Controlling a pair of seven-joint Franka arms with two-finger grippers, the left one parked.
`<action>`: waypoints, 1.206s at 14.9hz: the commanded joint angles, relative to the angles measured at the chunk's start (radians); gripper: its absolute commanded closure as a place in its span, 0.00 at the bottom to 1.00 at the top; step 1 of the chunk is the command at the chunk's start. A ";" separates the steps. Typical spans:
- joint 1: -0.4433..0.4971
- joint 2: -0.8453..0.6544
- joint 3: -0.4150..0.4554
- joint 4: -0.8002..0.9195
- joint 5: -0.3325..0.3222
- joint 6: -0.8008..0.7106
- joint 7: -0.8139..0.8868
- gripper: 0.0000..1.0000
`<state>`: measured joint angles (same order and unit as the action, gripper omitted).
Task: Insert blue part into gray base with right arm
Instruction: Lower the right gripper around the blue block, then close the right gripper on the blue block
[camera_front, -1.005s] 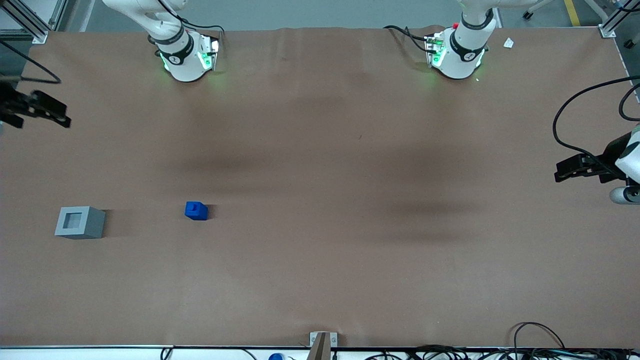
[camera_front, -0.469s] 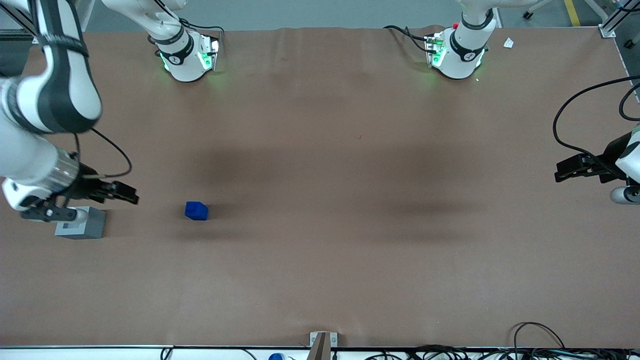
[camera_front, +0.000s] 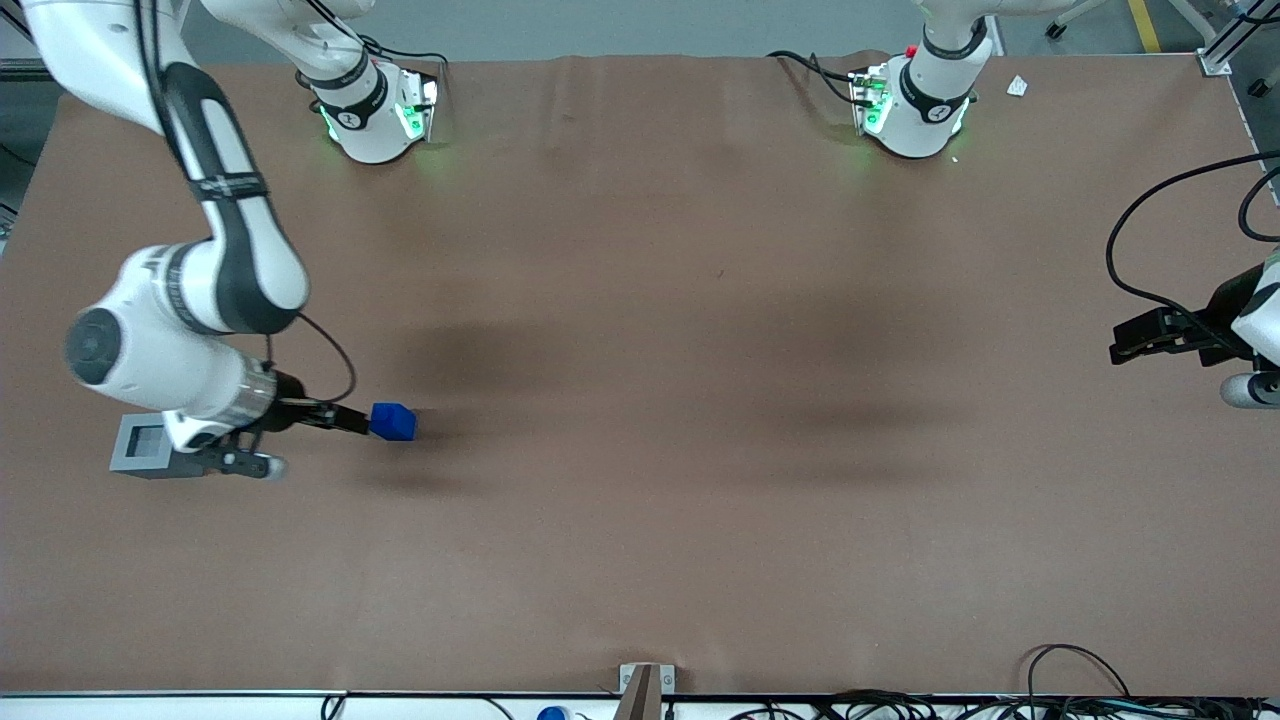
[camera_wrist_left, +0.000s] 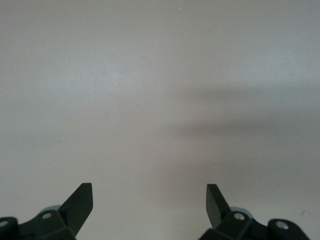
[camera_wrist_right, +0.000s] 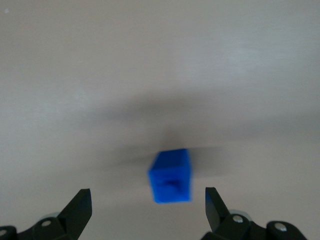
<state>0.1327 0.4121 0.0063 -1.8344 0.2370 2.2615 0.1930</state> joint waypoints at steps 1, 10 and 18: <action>0.048 -0.021 -0.014 -0.098 -0.022 0.111 0.022 0.00; 0.031 -0.024 -0.012 -0.167 -0.145 0.210 0.046 0.00; 0.067 0.017 -0.012 -0.203 -0.145 0.247 0.057 0.00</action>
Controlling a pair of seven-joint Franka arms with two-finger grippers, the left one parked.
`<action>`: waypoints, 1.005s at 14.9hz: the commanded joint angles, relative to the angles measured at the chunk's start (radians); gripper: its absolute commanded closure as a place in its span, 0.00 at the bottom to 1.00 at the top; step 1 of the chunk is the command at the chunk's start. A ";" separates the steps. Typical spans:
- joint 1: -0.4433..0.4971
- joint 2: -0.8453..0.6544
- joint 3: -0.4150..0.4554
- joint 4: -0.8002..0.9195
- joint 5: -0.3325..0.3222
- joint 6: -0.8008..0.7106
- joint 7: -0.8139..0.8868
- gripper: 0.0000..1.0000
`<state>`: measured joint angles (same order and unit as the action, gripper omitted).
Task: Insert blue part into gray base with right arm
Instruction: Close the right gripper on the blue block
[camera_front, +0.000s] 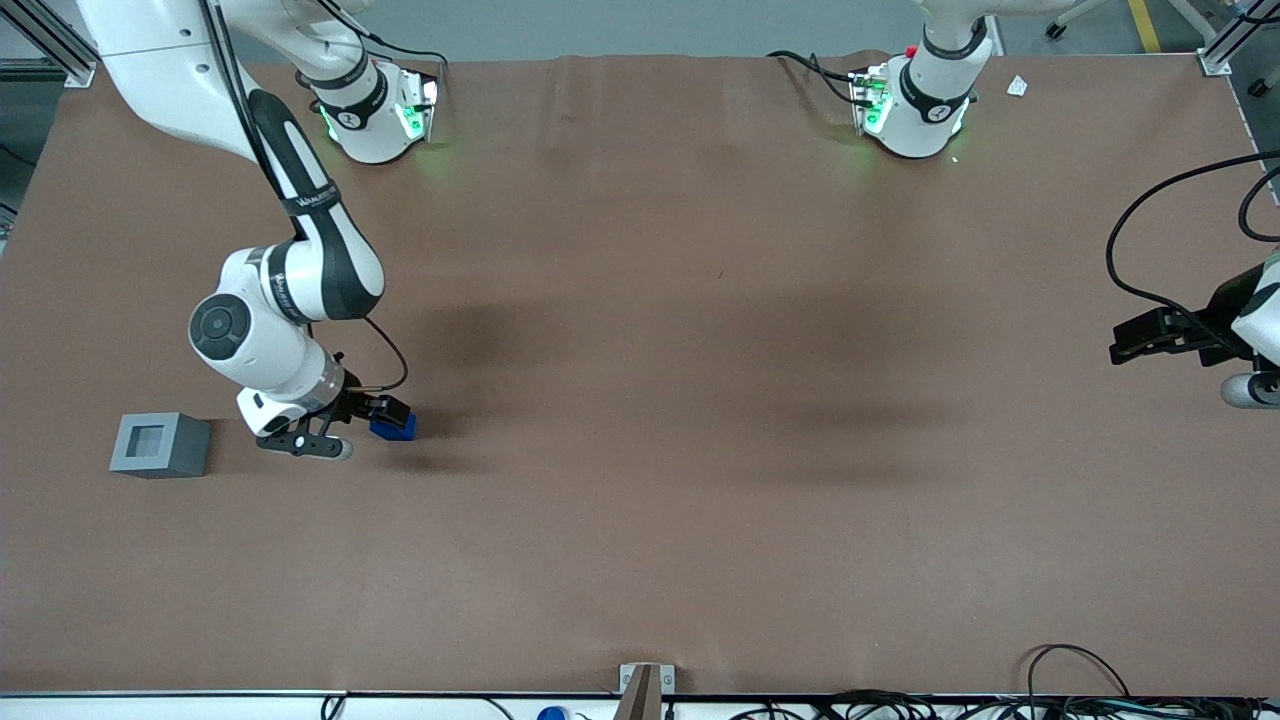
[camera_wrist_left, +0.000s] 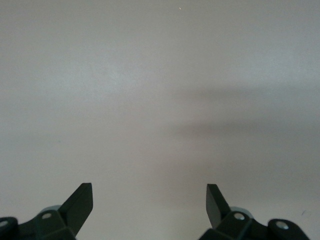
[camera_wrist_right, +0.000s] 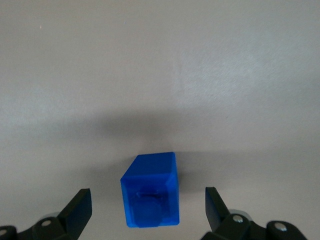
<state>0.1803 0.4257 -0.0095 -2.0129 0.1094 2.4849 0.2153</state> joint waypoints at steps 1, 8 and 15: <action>0.025 0.010 0.003 -0.023 -0.017 0.025 0.042 0.00; 0.011 0.036 0.002 -0.006 -0.023 0.042 0.049 0.01; -0.004 0.038 0.002 0.000 -0.023 0.038 0.049 0.24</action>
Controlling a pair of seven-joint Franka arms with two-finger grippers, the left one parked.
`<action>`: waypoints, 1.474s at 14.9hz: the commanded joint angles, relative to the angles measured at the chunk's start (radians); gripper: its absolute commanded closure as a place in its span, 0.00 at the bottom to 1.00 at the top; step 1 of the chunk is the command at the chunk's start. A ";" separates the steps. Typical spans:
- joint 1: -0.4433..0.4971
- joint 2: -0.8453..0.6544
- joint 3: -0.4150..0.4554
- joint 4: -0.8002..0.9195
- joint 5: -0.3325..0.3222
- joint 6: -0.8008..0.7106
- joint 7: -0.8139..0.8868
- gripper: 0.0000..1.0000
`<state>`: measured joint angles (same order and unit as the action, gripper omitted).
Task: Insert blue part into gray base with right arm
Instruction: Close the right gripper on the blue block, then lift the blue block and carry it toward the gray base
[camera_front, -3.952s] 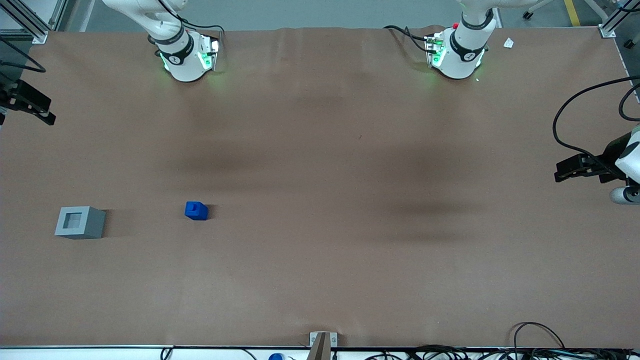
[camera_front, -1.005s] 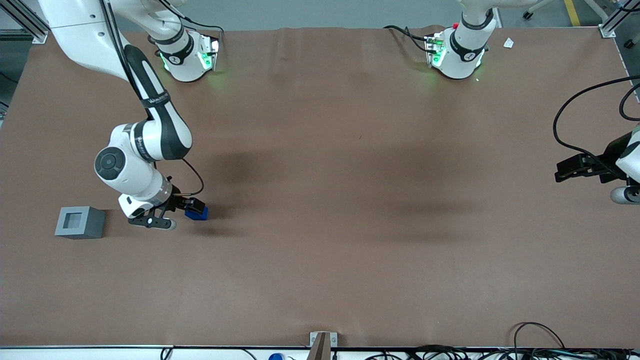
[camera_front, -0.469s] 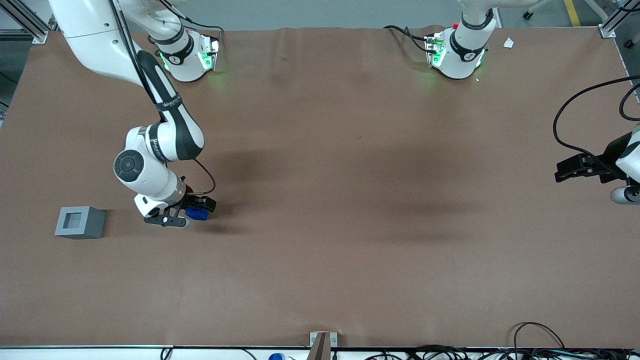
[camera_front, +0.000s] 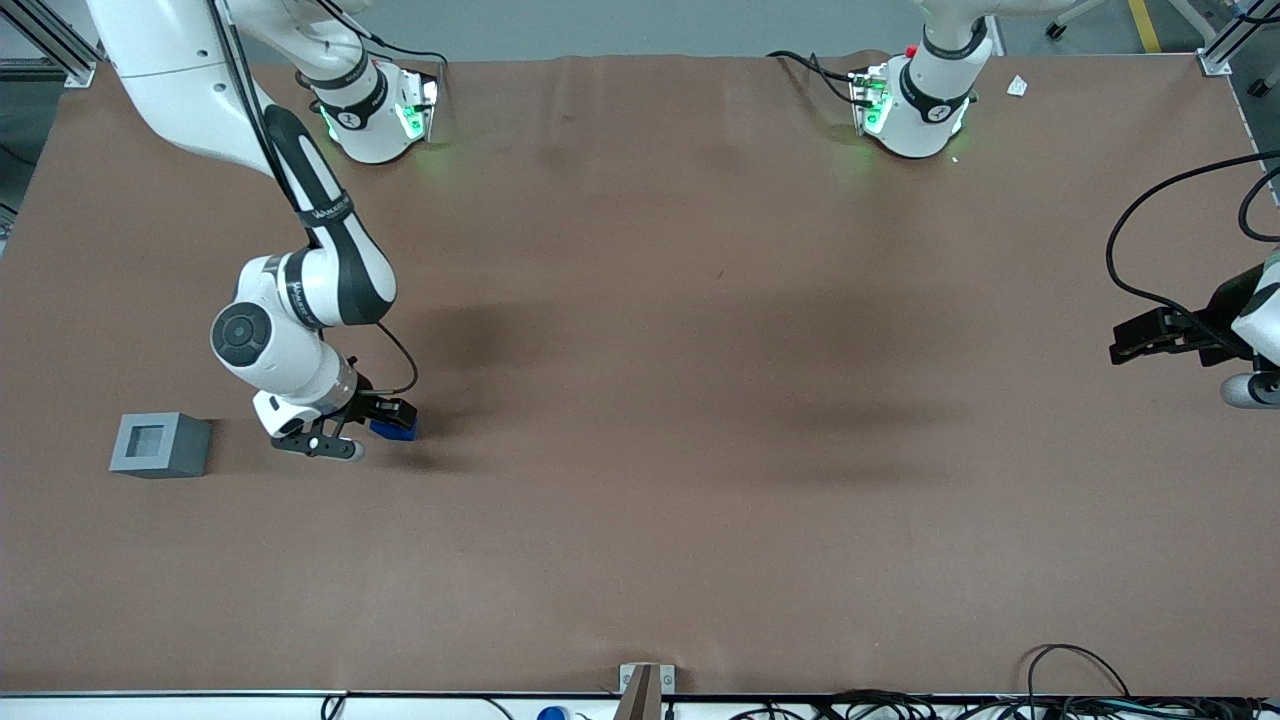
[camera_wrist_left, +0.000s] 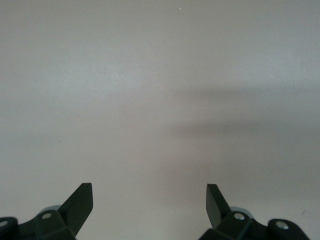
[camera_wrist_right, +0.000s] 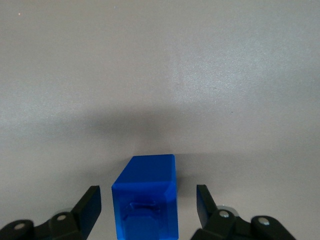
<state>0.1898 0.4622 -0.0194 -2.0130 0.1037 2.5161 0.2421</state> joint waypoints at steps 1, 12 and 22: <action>-0.012 0.001 0.013 0.000 -0.018 0.009 0.022 0.27; -0.012 0.001 0.013 0.002 -0.016 0.007 0.022 0.92; -0.127 -0.072 0.013 0.280 -0.160 -0.440 -0.003 0.99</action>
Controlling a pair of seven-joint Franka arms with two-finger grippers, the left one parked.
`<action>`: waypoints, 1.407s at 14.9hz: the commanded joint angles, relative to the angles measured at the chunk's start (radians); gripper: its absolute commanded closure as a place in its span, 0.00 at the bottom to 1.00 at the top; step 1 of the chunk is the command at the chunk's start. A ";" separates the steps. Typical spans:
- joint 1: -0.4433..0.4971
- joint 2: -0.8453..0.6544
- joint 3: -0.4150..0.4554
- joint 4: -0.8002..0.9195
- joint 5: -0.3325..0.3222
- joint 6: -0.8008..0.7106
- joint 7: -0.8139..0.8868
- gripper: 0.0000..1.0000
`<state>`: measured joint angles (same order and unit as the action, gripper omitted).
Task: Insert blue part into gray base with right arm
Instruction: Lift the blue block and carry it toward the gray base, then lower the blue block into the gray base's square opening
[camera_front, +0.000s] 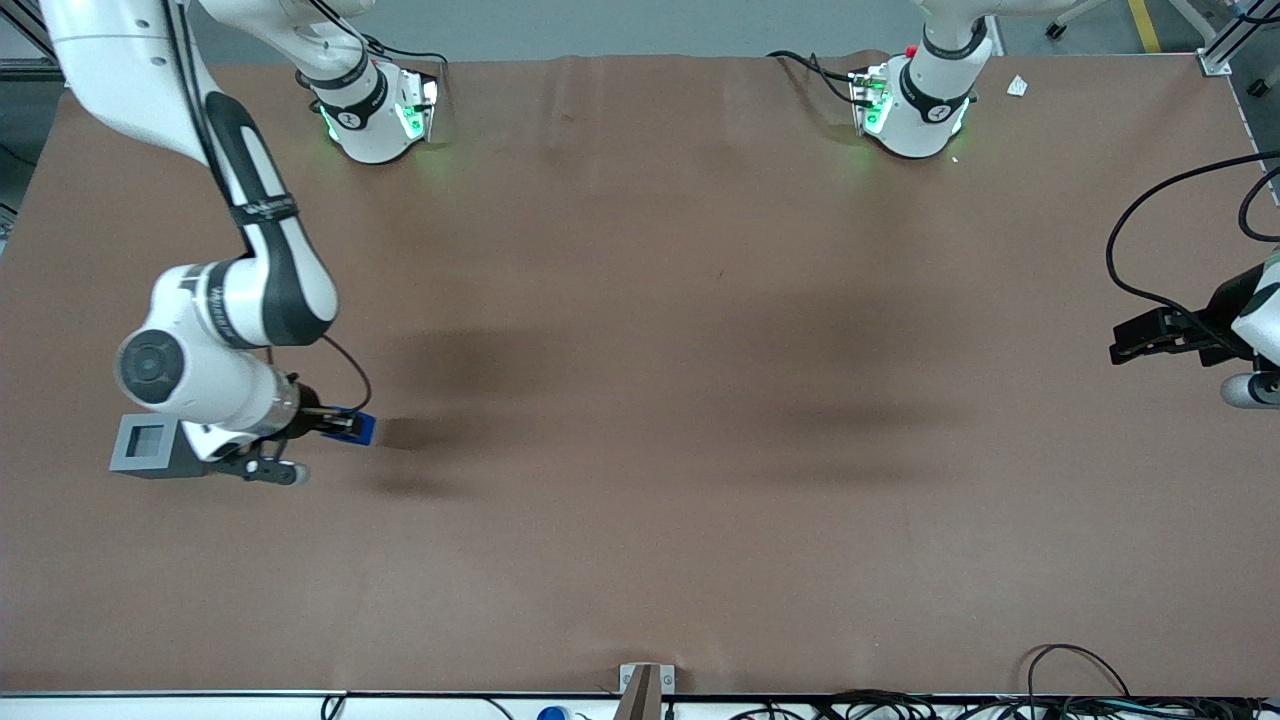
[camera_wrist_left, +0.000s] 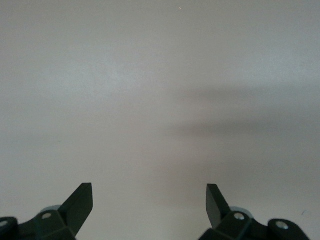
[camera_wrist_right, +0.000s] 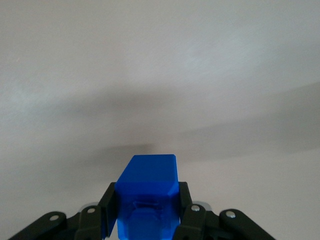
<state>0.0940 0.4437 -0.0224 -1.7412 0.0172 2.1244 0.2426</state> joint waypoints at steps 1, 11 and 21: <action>-0.045 -0.074 0.016 0.023 -0.094 -0.076 -0.026 0.99; -0.327 -0.126 0.018 0.249 -0.089 -0.426 -0.455 0.99; -0.491 -0.005 0.019 0.242 -0.022 -0.213 -0.704 1.00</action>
<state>-0.3833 0.3765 -0.0227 -1.5069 -0.0233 1.8383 -0.4541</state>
